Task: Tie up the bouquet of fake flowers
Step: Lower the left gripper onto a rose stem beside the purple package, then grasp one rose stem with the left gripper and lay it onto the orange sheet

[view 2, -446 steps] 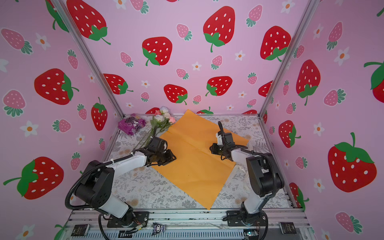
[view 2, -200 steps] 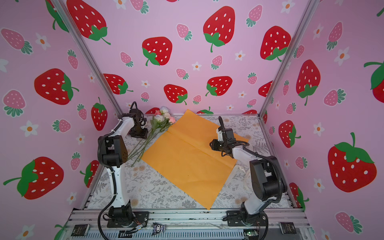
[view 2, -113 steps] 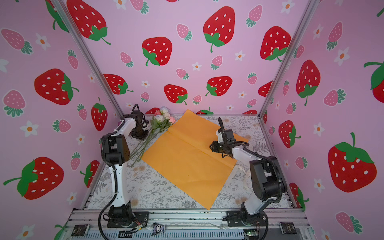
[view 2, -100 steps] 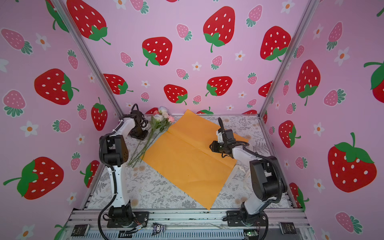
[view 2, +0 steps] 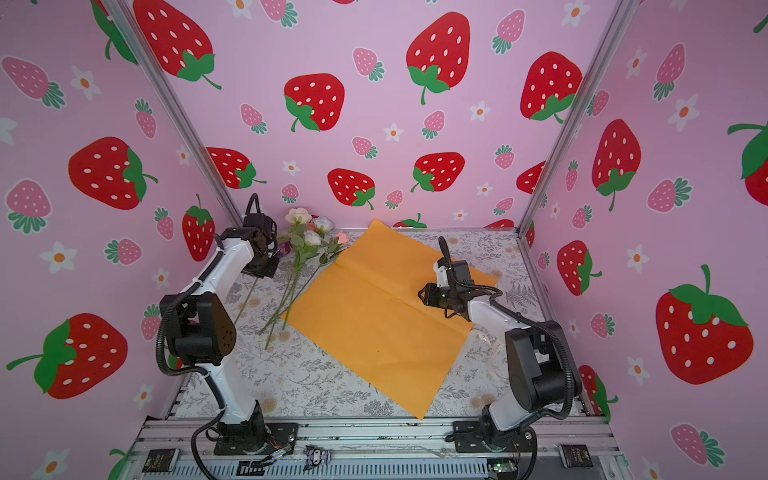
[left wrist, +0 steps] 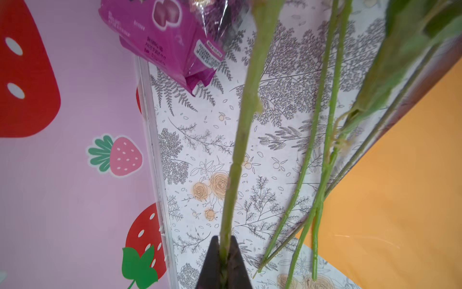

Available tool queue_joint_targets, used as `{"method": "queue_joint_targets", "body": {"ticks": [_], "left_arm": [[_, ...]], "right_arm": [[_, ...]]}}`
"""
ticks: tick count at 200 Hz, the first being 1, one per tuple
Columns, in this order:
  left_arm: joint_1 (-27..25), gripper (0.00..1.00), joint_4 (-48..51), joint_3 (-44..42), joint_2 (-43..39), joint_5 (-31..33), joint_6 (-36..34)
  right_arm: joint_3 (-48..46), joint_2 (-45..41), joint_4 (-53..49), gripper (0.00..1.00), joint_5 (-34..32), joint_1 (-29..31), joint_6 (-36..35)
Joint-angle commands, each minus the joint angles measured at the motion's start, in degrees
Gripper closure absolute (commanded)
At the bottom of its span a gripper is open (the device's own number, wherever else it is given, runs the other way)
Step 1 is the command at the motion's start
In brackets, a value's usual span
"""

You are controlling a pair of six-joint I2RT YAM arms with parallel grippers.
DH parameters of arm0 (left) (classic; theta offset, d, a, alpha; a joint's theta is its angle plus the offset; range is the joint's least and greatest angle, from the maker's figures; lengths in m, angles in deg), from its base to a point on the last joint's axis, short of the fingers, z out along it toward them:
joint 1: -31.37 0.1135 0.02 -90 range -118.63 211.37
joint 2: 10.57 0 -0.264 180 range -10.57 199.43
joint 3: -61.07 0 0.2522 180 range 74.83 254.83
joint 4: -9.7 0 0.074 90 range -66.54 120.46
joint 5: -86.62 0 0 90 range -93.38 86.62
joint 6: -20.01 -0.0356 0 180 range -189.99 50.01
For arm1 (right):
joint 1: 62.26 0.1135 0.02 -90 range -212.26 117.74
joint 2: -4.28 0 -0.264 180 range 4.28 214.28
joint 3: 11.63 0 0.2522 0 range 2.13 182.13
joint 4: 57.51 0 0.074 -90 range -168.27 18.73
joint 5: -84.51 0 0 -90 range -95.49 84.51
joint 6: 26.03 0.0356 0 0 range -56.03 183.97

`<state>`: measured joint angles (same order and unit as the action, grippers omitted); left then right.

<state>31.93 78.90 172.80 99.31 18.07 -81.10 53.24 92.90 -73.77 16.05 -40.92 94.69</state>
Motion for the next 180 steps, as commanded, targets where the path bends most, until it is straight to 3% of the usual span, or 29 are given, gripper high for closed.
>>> {"method": "queue_joint_targets", "body": {"ticks": [1,37,46,66,88,112,157,180], "left_arm": [[-2.0,1.0,3.1,-3.07,0.53,6.54,4.51],[-2.4,1.0,3.78,-3.6,-3.0,8.6,10.47],[-2.57,1.0,4.44,-2.9,-5.33,5.95,11.8],[-3.25,1.0,3.78,-3.11,-12.33,-8.59,14.58],[-4.27,1.0,0.15,-5.15,-17.15,-34.42,21.09],[-9.24,1.0,-6.83,-7.52,-15.71,-48.17,32.79],[-22.28,1.0,-23.06,-8.64,-3.59,-52.58,56.17],[-26.86,1.0,-22.65,-2.4,3.68,-50.61,57.49]], "right_arm": [[-1.44,-2.25,0.84,0.65,0.83,0.22,1.18],[-2.63,-4.39,0.8,0.66,2.54,0.28,0.27],[-3.0,-5.01,0.7,0.66,2.46,0.23,0.14],[-4.3,-6.09,0.88,0.66,0.65,0.28,0.82],[-6.26,-7.52,1.6,0.65,-3.08,0.28,1.97],[-7.71,-9.39,2.24,0.66,-6.0,-0.16,3.41],[-7.96,-11.96,1.39,0.65,-7.19,-0.61,3.39],[-8.29,-12.57,0.54,0.65,-7.24,-0.79,3.12]]}}
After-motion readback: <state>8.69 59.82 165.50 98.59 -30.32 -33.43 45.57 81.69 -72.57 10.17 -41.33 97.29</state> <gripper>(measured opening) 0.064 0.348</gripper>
